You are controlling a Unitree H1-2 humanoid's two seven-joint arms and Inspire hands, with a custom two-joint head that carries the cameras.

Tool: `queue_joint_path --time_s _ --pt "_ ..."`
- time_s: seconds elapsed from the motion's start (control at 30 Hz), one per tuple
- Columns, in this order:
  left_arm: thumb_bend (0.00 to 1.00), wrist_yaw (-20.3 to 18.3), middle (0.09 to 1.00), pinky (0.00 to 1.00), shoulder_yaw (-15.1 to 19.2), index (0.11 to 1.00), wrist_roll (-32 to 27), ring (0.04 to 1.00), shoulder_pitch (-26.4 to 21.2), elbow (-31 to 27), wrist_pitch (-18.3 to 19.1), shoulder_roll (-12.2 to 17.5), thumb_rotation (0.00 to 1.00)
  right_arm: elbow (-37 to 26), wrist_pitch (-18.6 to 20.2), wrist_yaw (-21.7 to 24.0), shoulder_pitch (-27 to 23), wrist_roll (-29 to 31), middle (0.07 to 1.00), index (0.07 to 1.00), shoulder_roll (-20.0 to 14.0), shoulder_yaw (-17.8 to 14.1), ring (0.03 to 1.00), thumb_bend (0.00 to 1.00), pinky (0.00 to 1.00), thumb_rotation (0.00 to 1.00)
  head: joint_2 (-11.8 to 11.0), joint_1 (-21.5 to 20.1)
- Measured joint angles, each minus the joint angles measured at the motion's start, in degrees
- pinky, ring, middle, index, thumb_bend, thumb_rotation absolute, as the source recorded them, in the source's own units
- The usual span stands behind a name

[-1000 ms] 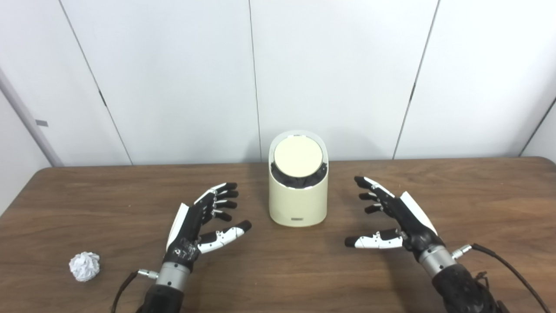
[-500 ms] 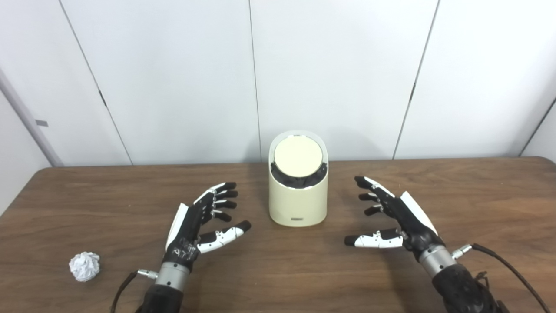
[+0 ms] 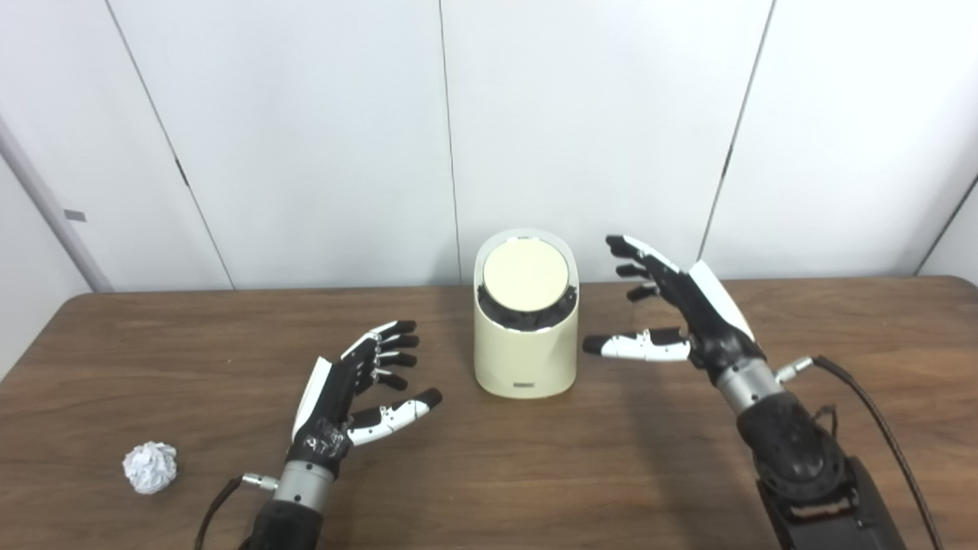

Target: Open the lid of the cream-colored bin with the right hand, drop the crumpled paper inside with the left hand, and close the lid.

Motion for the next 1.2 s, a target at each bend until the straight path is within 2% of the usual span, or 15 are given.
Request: queue_joint_path --time_s 0.2,0.4,0.5,0.63,0.83,1.0,1.2 --pt "0.75 0.02 0.781 0.59 0.04 0.822 0.01 0.712 0.02 -0.04 0.0 0.0 0.2 0.41 2.55 0.35 -2.78 -1.48 0.882 0.89 -0.04 0.74 0.831 0.77 0.66 0.36 0.17 0.18" --pt "0.75 0.08 0.777 0.59 0.13 0.818 -0.06 0.712 0.02 -0.04 -0.02 -0.02 0.21 1.8 4.43 1.22 -5.82 -1.56 0.893 0.895 -0.05 1.28 0.833 0.78 0.62 0.34 0.26 0.18" --pt "0.75 0.09 0.78 0.59 0.12 0.82 -0.06 0.714 0.04 -0.05 -0.02 -0.03 0.2 2.63 4.96 1.35 -6.68 -1.87 0.891 0.893 -0.05 1.87 0.834 0.78 0.67 0.34 0.35 0.26" --pt "0.75 0.1 0.781 0.58 0.12 0.82 -0.06 0.715 0.12 -0.07 -0.02 -0.08 0.2 4.42 5.6 1.36 -7.82 -2.25 0.898 0.894 -0.16 2.29 0.839 0.78 0.69 0.34 0.44 0.35" --pt "0.76 0.1 0.782 0.58 0.13 0.82 -0.06 0.715 0.22 -0.19 0.0 -0.28 0.21 6.3 6.23 1.21 -9.66 -3.02 0.893 0.89 -0.01 2.97 0.826 0.78 0.67 0.34 0.53 0.35" --pt "0.76 0.11 0.776 0.59 0.11 0.814 -0.02 0.715 0.24 -0.18 -0.01 -0.3 0.21 7.84 7.0 1.12 -11.09 -3.84 0.896 0.893 0.66 3.43 0.851 0.78 0.7 0.37 0.53 0.44" --pt "0.76 0.19 0.773 0.58 -0.01 0.813 0.15 0.707 0.26 -0.18 -0.01 -0.53 0.2 9.92 8.08 1.07 -12.69 -4.63 0.892 0.894 1.67 4.22 0.806 0.78 0.63 0.4 0.53 0.44"
